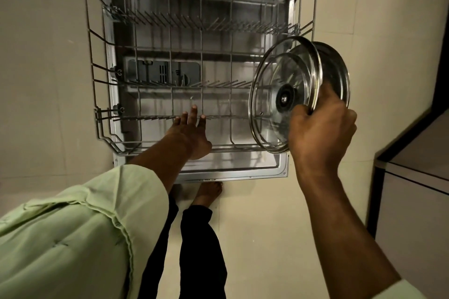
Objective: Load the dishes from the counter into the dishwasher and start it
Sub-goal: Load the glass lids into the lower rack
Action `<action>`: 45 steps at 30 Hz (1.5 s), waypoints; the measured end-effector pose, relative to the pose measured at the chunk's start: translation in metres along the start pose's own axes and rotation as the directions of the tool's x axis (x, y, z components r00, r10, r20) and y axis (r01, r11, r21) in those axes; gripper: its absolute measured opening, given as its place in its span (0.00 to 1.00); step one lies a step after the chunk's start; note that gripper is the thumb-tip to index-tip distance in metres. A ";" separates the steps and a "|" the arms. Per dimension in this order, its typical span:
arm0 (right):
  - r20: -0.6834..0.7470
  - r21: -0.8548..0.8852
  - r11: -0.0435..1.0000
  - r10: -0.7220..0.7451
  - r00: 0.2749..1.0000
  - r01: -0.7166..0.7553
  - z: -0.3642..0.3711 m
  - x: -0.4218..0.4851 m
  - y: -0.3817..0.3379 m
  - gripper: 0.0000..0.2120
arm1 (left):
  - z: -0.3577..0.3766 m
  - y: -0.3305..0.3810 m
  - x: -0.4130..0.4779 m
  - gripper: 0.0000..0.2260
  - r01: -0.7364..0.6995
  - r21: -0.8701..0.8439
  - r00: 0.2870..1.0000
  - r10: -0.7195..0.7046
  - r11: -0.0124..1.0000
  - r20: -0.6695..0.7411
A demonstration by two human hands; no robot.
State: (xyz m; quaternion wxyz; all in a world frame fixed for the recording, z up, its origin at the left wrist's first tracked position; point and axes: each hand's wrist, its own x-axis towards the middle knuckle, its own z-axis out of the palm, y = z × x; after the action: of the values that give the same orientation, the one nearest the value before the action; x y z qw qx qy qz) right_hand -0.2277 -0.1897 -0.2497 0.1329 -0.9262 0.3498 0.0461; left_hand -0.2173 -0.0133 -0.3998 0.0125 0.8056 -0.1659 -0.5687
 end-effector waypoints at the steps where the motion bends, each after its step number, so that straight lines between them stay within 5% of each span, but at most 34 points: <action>1: 0.007 -0.002 1.000 0.012 1.000 -0.012 0.001 0.000 0.000 0.19 | 0.000 0.000 0.000 0.36 -0.002 -0.001 1.000 0.002 1.000 0.000; 45: 0.111 0.123 0.992 0.024 0.994 -0.038 0.037 -0.010 0.018 0.19 | 0.002 -0.001 0.005 0.37 -0.008 -0.004 1.000 0.008 1.000 -0.010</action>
State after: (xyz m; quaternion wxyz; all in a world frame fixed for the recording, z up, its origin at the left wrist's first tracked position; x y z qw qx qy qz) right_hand -0.2464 -0.1863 -0.2874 0.2090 -0.9066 0.3585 0.0767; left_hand -0.2177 -0.0134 -0.4050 0.0172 0.8076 -0.1680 -0.5650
